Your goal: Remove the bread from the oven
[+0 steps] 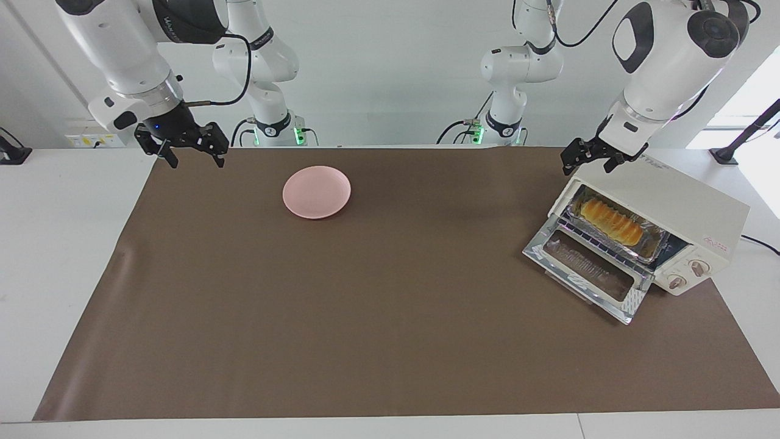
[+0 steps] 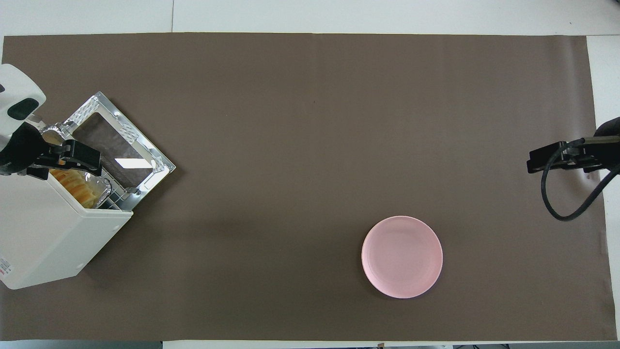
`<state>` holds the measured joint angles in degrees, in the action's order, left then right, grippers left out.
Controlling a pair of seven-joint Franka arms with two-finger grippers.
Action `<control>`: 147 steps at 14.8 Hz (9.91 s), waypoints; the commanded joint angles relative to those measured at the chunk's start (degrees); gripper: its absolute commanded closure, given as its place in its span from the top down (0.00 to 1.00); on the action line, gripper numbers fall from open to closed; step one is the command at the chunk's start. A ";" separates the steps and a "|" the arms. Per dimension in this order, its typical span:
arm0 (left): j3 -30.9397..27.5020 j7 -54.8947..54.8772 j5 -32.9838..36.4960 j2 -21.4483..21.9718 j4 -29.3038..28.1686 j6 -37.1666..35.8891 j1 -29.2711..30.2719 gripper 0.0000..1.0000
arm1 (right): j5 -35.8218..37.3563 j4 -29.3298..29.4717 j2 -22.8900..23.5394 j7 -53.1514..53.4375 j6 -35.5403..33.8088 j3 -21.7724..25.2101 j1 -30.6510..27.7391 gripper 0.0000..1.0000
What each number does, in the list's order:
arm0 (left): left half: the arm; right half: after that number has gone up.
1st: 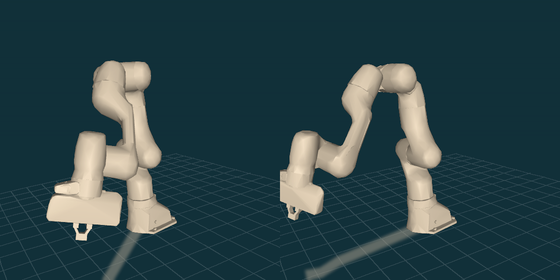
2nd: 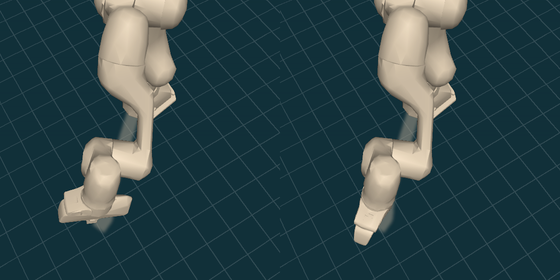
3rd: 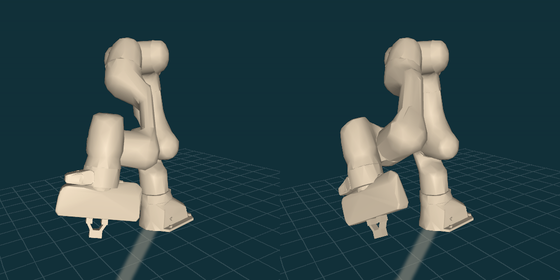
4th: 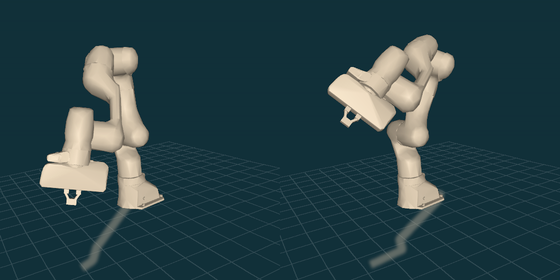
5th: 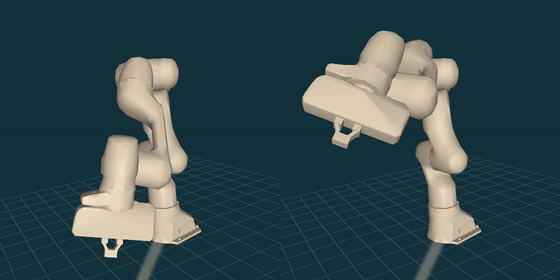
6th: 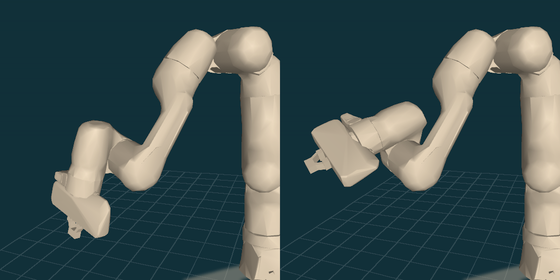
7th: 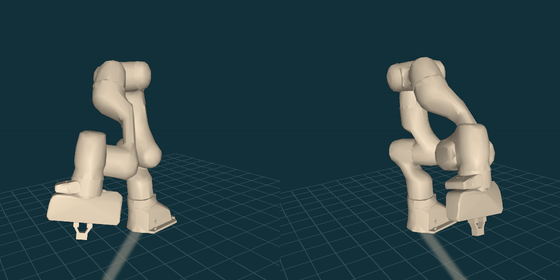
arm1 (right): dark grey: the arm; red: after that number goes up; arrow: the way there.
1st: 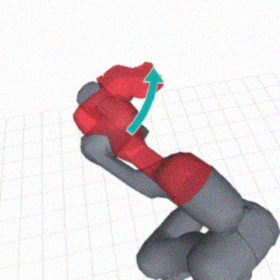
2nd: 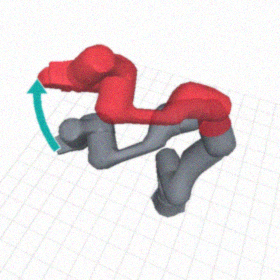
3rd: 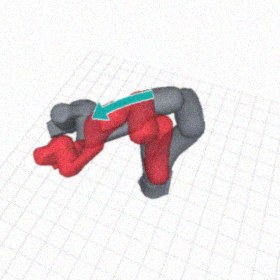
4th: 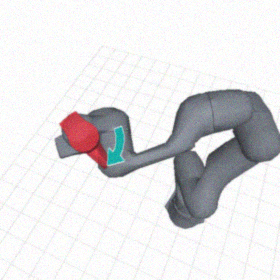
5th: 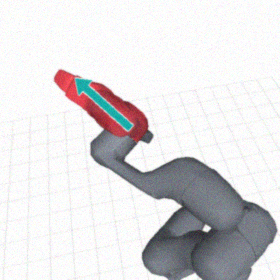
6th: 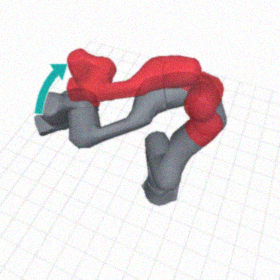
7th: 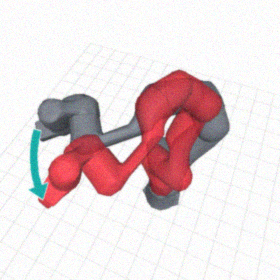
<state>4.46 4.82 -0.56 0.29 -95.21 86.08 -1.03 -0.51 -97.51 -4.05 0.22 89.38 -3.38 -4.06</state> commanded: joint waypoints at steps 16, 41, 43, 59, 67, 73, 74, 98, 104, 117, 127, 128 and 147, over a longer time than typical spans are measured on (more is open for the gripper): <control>-1.03 34.08 20.04 -22.79 14.56 6.26 -4.42 1.00 | 0.95 0.22 0.01 -1.27 -0.44 -0.75 -0.95 1.00; -3.14 43.10 22.18 -17.77 -8.77 25.36 -3.45 0.00 | 0.95 0.21 0.01 -1.27 -0.44 -0.75 -0.95 1.00; -2.79 40.46 21.48 -19.52 -5.01 25.71 -4.59 0.00 | 0.95 0.21 0.01 -1.19 -0.52 -0.75 -1.03 1.00; -1.65 30.79 5.22 -24.55 1.99 29.20 -35.35 0.00 | 0.95 0.21 0.01 -1.19 -0.44 -0.75 -0.95 1.00; -1.12 31.04 2.49 -24.72 -2.26 32.83 -38.70 0.51 | 0.95 0.21 0.01 -1.19 -0.52 -0.75 -0.95 1.00; -1.38 30.78 1.97 -20.44 0.56 27.76 -34.51 1.00 | 0.95 0.21 0.01 -1.27 -0.44 -0.75 -0.95 1.00; -1.29 30.60 1.79 -18.15 0.56 25.21 -31.44 1.00 | 0.95 0.21 0.01 -1.19 -0.52 -0.75 -1.03 1.00; -0.77 7.40 -3.13 0.94 1.26 -5.22 -2.14 1.00 | -9.07 3.46 26.45 35.71 32.17 -1.54 27.16 1.00; -0.24 7.31 1.09 1.38 0.65 -5.13 -2.14 1.00 | -9.07 2.68 29.80 47.05 38.22 -1.54 31.74 1.00; -0.68 8.01 1.09 2.97 0.73 -5.05 -1.43 1.00 | -9.07 -6.02 29.10 48.82 42.98 -1.63 34.91 0.46; -0.41 8.01 -1.10 3.05 -0.06 -1.88 -2.05 1.00 | -8.98 -4.45 25.60 47.71 40.37 -1.54 29.05 0.00; -0.41 7.93 -1.20 3.05 -0.15 -1.79 -1.96 1.00 | -9.24 -4.27 23.58 44.20 37.73 -1.54 25.89 0.00; -0.41 7.75 -1.11 3.05 -0.23 -1.27 -1.52 1.00 | -23.13 -23.60 13.46 -7.51 39.37 -1.28 3.01 0.00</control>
<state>4.01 12.78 -1.16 2.00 -94.74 84.25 -2.97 -21.85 -117.96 11.86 -4.96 127.25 -4.66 -0.87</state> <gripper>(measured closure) 0.000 0.982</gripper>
